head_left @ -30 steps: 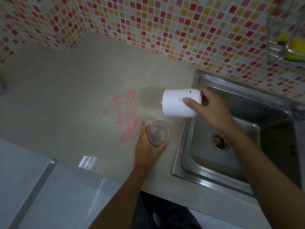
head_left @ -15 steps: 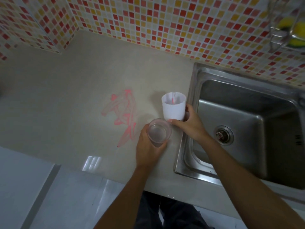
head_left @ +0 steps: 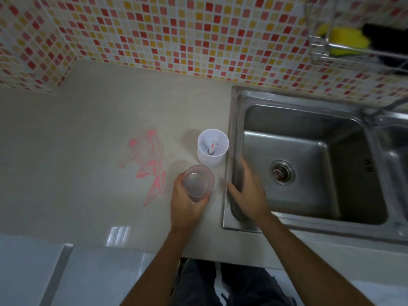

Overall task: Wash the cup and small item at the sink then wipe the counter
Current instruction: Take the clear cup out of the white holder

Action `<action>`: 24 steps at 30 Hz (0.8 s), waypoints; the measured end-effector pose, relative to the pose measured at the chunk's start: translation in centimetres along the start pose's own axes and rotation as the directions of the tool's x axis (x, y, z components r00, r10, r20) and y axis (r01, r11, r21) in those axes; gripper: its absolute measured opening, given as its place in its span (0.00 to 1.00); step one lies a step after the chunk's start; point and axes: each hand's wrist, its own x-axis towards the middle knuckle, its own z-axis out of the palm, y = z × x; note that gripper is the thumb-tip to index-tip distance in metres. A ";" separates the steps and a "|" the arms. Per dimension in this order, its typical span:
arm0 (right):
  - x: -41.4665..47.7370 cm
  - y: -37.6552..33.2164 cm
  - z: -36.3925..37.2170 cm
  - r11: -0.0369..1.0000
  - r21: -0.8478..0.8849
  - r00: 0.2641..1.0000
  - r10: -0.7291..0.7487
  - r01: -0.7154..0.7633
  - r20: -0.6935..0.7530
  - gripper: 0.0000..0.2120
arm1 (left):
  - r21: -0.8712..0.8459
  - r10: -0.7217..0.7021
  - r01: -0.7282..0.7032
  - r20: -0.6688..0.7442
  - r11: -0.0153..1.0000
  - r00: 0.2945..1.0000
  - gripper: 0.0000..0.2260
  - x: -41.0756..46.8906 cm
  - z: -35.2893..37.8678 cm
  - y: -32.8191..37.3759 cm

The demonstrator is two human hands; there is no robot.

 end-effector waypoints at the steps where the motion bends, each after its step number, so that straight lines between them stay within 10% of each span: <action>1: -1.9 1.4 -0.4 0.998 -0.058 1.000 0.025 -0.024 0.013 0.36 | -0.006 0.011 -0.011 0.020 1.000 1.000 0.35 -0.6 0.2 0.2; 7: -9.0 9.5 -2.6 0.882 -0.470 0.999 0.009 -0.032 -0.052 0.30 | -0.067 0.130 -0.119 0.192 0.991 0.973 0.38 -4.1 4.1 2.8; 16: -8.2 18.9 -13.3 0.796 -0.540 0.961 0.246 -0.275 -0.127 0.39 | 0.134 0.315 -0.416 0.461 0.899 0.830 0.29 -4.2 15.2 8.2; 24: -6.7 22.7 -18.3 0.787 -0.594 0.955 0.279 -0.169 0.098 0.39 | 0.489 0.388 -0.778 0.679 0.395 0.624 0.30 -1.9 21.0 9.4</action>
